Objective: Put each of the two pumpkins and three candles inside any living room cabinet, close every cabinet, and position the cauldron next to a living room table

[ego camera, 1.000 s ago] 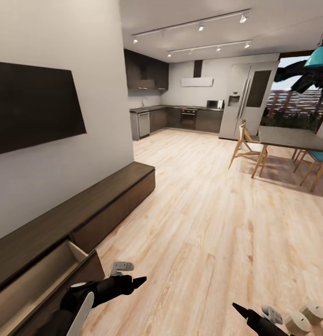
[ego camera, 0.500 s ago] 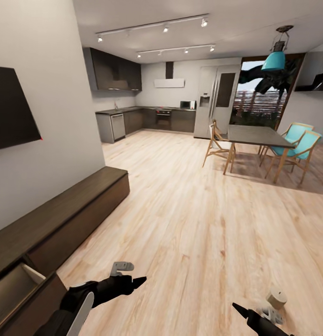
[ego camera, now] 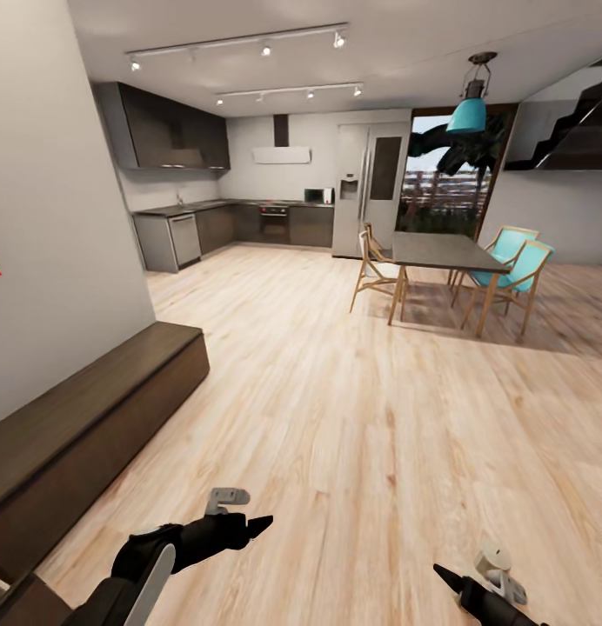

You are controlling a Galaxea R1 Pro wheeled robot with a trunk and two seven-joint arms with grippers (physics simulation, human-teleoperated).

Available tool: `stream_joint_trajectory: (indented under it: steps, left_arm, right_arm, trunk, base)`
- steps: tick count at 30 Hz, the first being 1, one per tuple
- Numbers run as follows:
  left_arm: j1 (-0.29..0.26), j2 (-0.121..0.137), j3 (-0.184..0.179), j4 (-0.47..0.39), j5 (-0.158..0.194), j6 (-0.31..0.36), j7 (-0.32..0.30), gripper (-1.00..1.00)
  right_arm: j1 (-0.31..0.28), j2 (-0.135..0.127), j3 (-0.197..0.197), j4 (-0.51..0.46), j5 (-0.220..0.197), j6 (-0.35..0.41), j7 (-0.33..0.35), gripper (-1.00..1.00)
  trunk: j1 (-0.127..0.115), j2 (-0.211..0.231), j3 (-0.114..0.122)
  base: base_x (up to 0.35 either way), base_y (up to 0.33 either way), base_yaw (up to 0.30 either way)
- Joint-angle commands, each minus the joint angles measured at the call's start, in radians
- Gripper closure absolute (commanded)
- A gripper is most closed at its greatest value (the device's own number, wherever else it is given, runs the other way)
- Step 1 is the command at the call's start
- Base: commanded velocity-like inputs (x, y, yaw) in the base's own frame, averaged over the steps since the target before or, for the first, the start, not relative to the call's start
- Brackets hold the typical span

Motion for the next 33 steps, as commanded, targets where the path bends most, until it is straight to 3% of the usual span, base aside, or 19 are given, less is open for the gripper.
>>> stream_joint_trajectory:
  steps: [1, 25, 33]
  left_arm:
    - [0.0, 0.001, -0.001, -0.001, 0.005, 0.006, 0.001, -1.0]
    - [0.0, 0.001, -0.001, -0.001, 0.003, 0.006, 0.003, -1.0]
    - [-0.001, 0.001, -0.001, 0.0, 0.003, 0.005, 0.003, -1.0]
  right_arm:
    - [-0.001, 0.0, -0.004, 0.0, -0.007, 0.01, 0.004, -1.0]
    - [-0.001, 0.0, -0.005, 0.0, -0.008, 0.01, 0.002, -1.0]
    - [-0.001, 0.001, -0.003, 0.0, -0.008, 0.01, -0.058, -1.0]
  trunk:
    - [0.001, 0.0, -0.001]
    - [0.001, 0.0, 0.007]
    - [0.001, 0.0, 0.012]
  base:
    - [0.307, -0.003, -0.269]
    - [0.277, 0.0, -0.28]
    - [0.097, 0.0, -0.277]
